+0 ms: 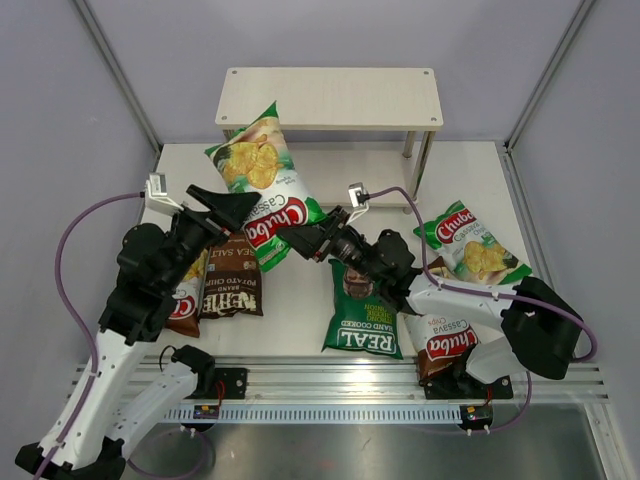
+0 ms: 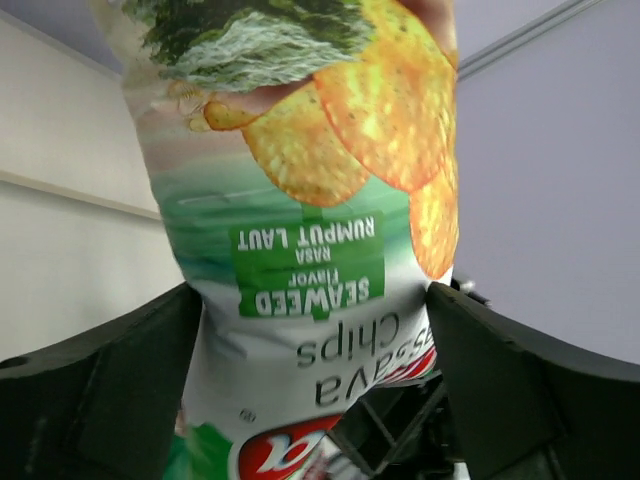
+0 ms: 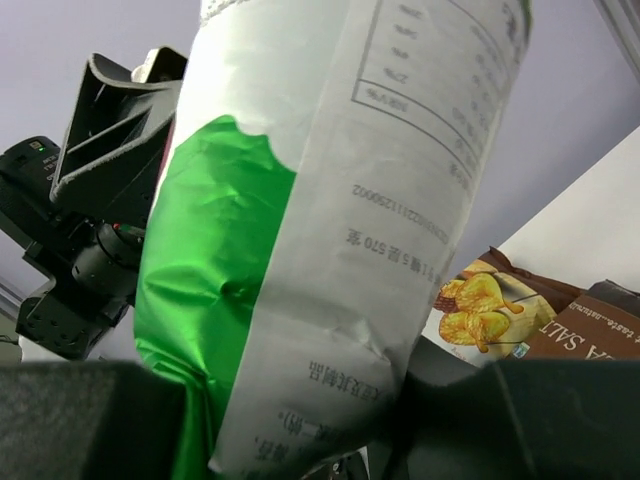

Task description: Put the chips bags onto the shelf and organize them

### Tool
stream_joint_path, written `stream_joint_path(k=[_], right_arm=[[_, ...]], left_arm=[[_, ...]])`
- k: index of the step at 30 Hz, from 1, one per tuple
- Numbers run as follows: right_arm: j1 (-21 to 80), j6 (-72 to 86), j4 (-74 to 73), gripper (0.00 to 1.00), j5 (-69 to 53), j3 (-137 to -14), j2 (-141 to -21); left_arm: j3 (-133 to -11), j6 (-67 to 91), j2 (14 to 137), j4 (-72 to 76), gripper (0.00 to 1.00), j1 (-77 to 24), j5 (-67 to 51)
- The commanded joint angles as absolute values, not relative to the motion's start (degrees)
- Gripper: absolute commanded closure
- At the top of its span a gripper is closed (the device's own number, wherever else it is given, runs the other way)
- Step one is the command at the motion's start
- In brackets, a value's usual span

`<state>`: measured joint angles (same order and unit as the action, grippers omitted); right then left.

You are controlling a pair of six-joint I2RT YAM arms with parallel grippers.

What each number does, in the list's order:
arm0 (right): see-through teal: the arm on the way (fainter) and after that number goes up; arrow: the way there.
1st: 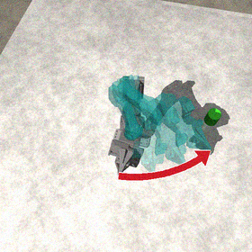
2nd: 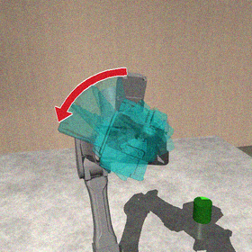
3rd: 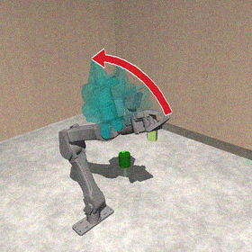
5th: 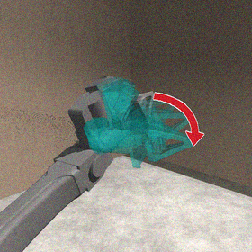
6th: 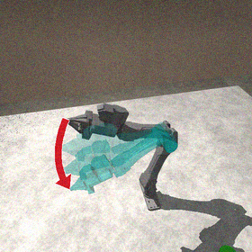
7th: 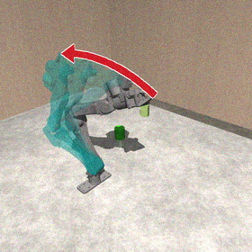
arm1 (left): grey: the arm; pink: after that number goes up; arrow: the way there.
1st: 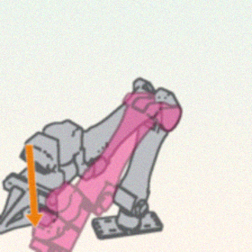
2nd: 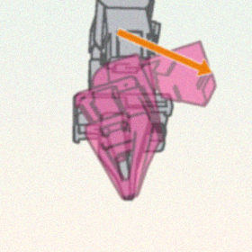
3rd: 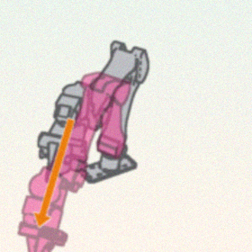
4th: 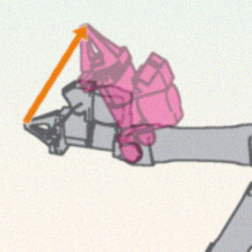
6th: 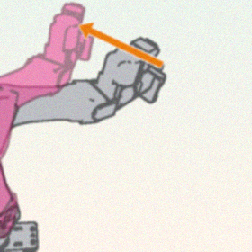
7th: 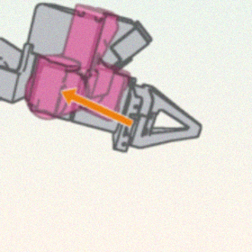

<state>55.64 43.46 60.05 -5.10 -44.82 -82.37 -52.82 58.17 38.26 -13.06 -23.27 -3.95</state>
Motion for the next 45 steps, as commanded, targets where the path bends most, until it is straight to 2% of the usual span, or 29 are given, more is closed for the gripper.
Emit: stream_joint_path(k=[1, 8, 14, 17, 22, 26, 30, 39, 43, 45], right_arm=[[53.97, 42.8, 64.42, 0.78, -2.63, -48.43, -79.81], [48.78, 48.86, 57.76, 0.78, -2.9, -53.33, -78.92], [46.15, 52.9, 47.92, 0.79, -0.35, -64.13, -81.82], [45.88, 58.25, 41.6, 0.77, 5.96, -70.72, -85.07], [45.88, 63.01, 34.91, 0.78, 13.97, -82.16, -94.12], [45.79, 64.43, 28.4, 0.78, 18.27, -96.1, -101.59], [45.88, 65.56, 21.9, 0.76, 23.63, -105.71, -109.31], [45.88, 69.17, 5.11, 0.76, 24.88, -124.44, -121.54], [46.23, 71.01, -2.43, 0.66, 24.52, -131.2, -124.97], [46.32, 71.63, -6.13, 0.66, 23.91, -134.11, -127.34]], left_arm=[[-58.35, 47.56, 38.49, -21.85, 0.01, -23.55, 2.26], [-66.97, 34.9, 37.01, -33.65, 0.01, -23.55, 17.98], [-65.84, 25.23, 32.53, -37.0, 0.01, -23.55, 26.53], [-62.85, 22.42, 29.45, -38.14, 0.01, -23.55, 28.99], [-55.48, 19.78, 25.59, -39.64, 0.01, -23.55, 31.89], [-51.43, 19.43, 24.26, -38.59, 0.01, -23.55, 34.01], [-51.42, 18.81, 24.52, -37.79, 0.01, -23.55, 32.61], [-50.71, 18.9, 22.59, -37.44, 0.01, -23.56, 31.73], [-50.63, 18.9, 22.59, -37.53, 0.01, -23.55, 31.64], [-50.54, 18.9, 22.68, -37.53, 0.01, -23.55, 31.64]])
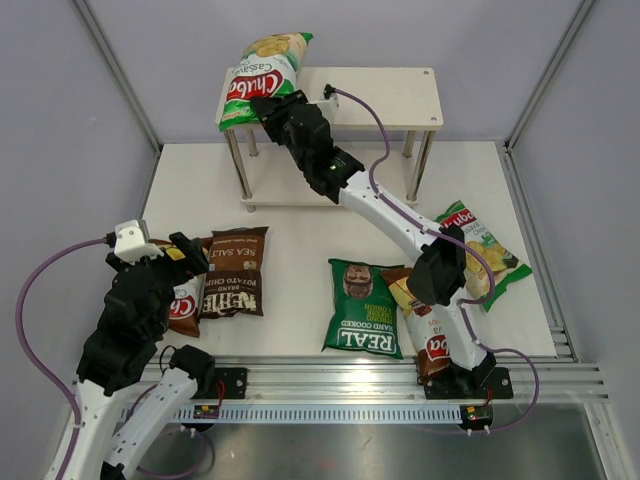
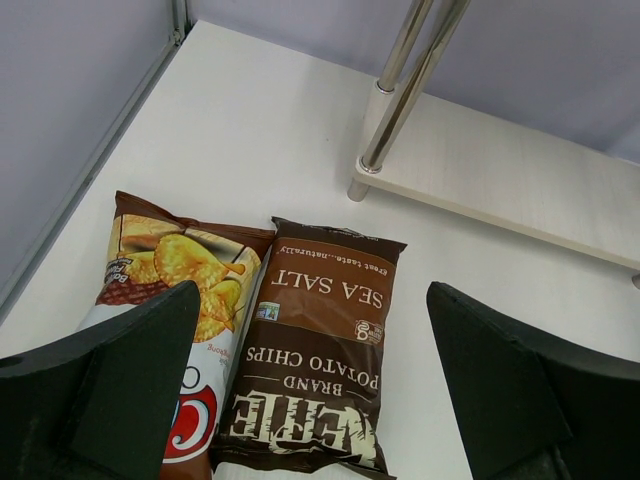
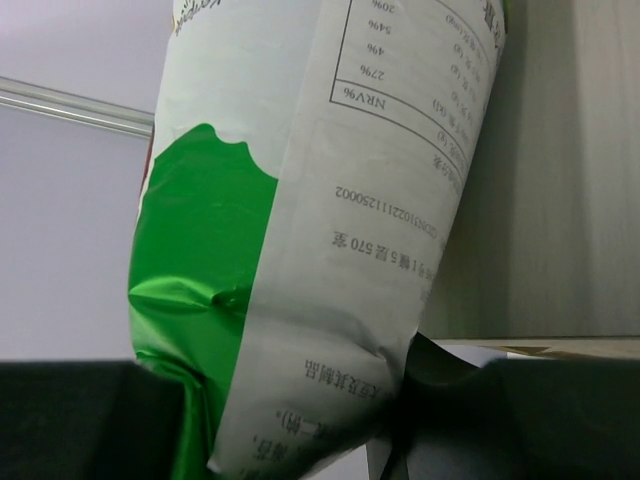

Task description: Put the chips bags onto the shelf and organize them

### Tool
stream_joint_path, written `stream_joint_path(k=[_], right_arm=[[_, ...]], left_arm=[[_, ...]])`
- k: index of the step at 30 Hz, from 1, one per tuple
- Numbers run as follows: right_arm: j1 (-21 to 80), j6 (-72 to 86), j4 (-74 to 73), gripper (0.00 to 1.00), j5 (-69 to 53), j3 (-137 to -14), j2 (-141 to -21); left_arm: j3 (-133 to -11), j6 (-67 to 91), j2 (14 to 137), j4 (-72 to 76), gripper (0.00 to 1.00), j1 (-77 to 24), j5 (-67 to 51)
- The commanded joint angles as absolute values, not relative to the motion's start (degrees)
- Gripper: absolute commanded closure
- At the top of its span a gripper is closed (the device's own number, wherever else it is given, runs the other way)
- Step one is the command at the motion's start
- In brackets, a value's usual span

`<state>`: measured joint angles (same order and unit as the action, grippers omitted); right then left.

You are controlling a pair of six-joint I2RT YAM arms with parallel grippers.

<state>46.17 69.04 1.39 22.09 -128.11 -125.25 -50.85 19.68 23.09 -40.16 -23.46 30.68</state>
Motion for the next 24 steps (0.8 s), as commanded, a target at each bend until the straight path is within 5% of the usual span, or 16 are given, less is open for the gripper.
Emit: stream_joint_path(k=[1, 14, 18, 24], right_arm=[[46.23, 72.24, -7.2, 0.66, 23.82, -136.64, -128.14], [46.23, 75.85, -14.68, 0.61, 19.95, -146.43, -134.47], [46.32, 76.11, -17.65, 0.35, 20.83, -146.43, -134.12], [46.41, 75.85, -21.61, 0.33, 22.15, -144.76, -131.93]], left_arm=[[-50.62, 18.9, 22.76, -37.53, 0.01, -23.55, 31.64], [-50.45, 18.98, 23.11, -37.53, 0.01, -23.55, 31.55], [-50.45, 18.99, 22.5, -37.79, 0.01, -23.55, 32.17], [-50.36, 19.16, 21.88, -37.7, 0.01, -23.55, 32.69]])
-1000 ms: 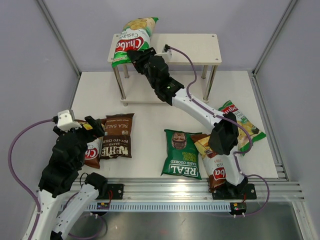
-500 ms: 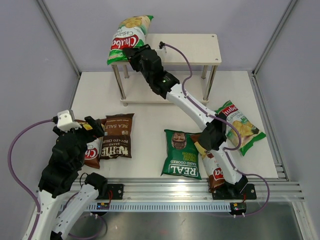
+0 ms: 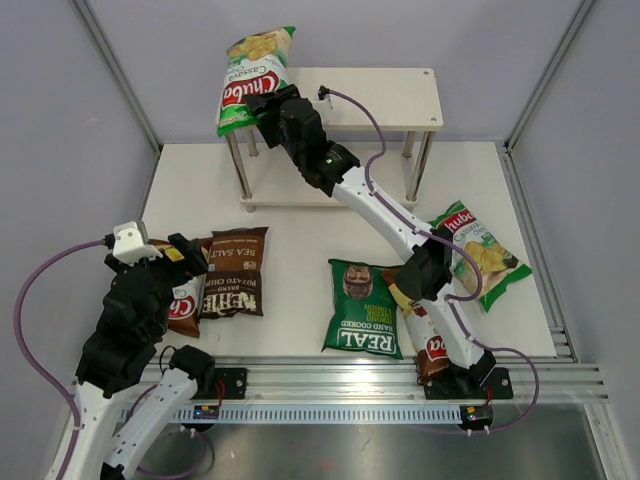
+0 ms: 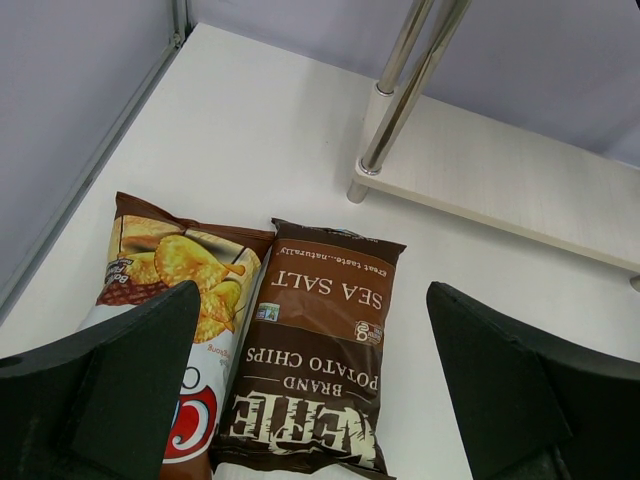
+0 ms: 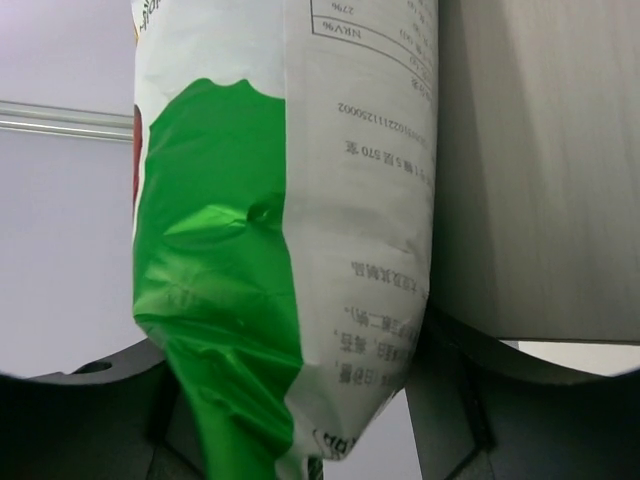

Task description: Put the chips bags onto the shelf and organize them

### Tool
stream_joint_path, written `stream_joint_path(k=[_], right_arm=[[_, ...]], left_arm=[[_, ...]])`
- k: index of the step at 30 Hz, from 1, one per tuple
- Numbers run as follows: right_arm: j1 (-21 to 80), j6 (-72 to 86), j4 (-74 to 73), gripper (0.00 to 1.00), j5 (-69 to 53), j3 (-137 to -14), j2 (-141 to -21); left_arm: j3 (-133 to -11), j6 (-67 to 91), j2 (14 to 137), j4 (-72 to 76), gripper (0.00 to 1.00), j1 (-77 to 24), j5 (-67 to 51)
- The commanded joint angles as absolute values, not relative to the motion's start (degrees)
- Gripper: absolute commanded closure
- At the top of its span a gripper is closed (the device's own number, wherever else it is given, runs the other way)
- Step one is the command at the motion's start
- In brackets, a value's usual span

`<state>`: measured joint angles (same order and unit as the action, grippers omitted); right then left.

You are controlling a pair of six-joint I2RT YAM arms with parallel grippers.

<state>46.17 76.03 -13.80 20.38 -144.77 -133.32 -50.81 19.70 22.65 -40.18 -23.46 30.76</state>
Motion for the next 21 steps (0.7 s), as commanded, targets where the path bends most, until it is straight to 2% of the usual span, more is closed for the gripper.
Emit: stream_joint_path(k=[1, 4, 5, 7, 8, 21], right_arm=[[46.41, 76.2, -21.45, 0.32, 22.15, -144.15, -131.58], [46.41, 76.2, -19.78, 0.3, 20.93, -141.6, -129.64], [46.32, 76.29, -19.86, 0.19, 20.74, -141.5, -129.03], [46.32, 76.29, -20.74, 0.05, 20.3, -141.42, -128.5], [46.32, 76.29, -21.09, 0.01, 20.39, -141.15, -127.63], [46.49, 75.5, -19.61, 0.03, 18.46, -133.25, -121.29]], left_arm=[[-50.54, 19.16, 22.06, -37.71, 0.01, -23.55, 32.7], [-50.45, 19.25, 22.24, -37.88, 0.01, -23.55, 33.05], [-50.45, 19.16, 22.15, -37.97, 0.01, -23.64, 33.05], [-50.45, 19.25, 22.15, -37.88, 0.01, -23.64, 33.13], [-50.45, 19.25, 22.15, -37.97, 0.01, -23.56, 33.13], [-50.62, 19.34, 22.41, -38.14, 0.01, -23.55, 33.84]])
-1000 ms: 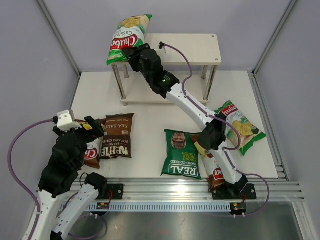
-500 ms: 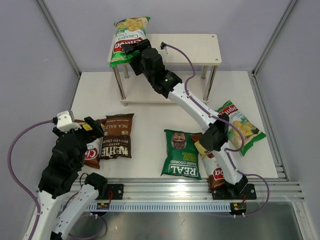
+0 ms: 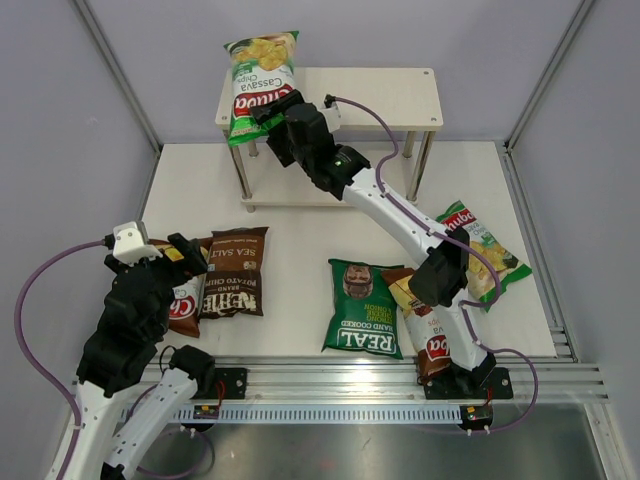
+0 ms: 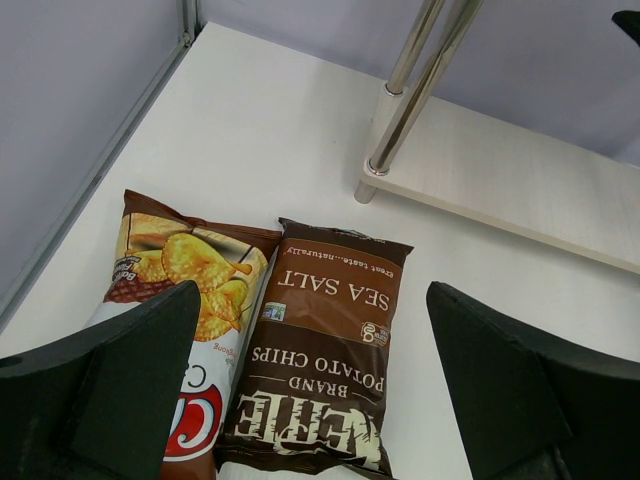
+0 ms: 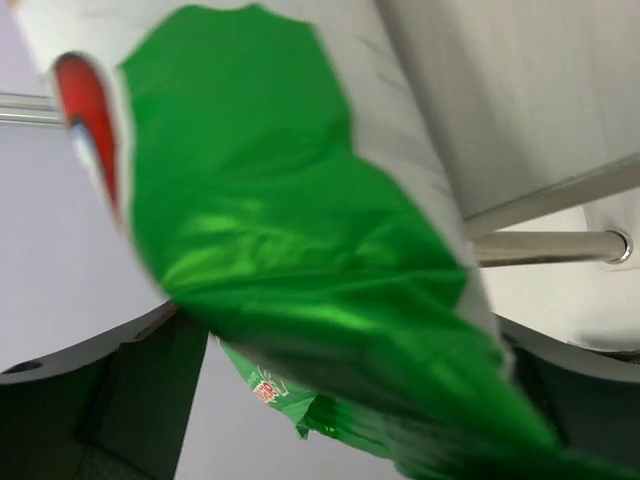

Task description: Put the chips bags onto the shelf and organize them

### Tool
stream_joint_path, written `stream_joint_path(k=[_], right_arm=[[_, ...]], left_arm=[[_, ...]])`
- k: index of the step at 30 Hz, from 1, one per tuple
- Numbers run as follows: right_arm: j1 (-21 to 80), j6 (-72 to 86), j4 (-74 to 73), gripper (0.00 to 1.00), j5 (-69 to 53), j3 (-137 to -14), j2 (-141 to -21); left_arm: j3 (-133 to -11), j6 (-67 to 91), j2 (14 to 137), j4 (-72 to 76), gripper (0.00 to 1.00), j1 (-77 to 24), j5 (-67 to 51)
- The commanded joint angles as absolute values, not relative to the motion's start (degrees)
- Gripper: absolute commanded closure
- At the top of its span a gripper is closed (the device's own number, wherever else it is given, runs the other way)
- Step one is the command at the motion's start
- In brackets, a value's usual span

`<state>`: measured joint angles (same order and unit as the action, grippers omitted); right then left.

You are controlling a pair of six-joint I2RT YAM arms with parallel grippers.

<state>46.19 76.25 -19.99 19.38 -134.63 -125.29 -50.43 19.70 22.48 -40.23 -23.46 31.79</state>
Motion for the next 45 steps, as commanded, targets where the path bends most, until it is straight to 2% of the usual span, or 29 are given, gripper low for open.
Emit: stream_joint_path(k=[1, 4, 5, 8, 17, 23, 30, 35, 39, 45], right_arm=[[46.84, 75.5, -18.9, 0.08, 18.28, -132.89, -121.2], [47.11, 75.5, -16.79, 0.15, 18.02, -132.71, -121.55], [47.46, 75.59, -15.31, 0.24, 18.02, -132.71, -121.9], [47.9, 75.76, -12.75, 0.39, 17.84, -132.8, -122.95], [48.78, 80.95, -11.07, 0.44, 21.09, -137.71, -126.99], [48.52, 82.18, -14.93, 0.47, 22.24, -148.0, -133.41], [48.43, 81.04, -15.91, 0.41, 22.85, -146.09, -132.63], [48.43, 80.77, -13.81, 0.3, 21.01, -139.24, -128.06], [48.43, 78.49, -12.66, 0.18, 19.08, -136.85, -125.69], [48.43, 74.97, -8.44, 0.07, 17.23, -133.77, -122.43]], left_arm=[[-50.63, 19.42, 22.41, -38.23, 0.01, -23.55, 33.84], [-50.45, 19.42, 22.41, -38.32, 0.01, -23.55, 33.84], [-50.54, 19.34, 22.5, -38.32, 0.01, -23.55, 33.92], [-50.45, 19.34, 22.5, -38.23, 0.01, -23.55, 33.75], [-50.54, 19.34, 22.5, -38.15, 0.01, -23.55, 33.31], [-50.36, 19.42, 22.06, -38.14, 0.01, -23.55, 33.13], [-50.36, 19.34, 21.71, -38.14, 0.01, -23.55, 32.7], [-50.45, 19.34, 21.71, -38.14, 0.01, -23.55, 32.87], [-50.36, 19.34, 21.88, -38.14, 0.01, -23.55, 32.78], [-50.45, 19.16, 22.41, -38.06, 0.01, -23.55, 31.91]])
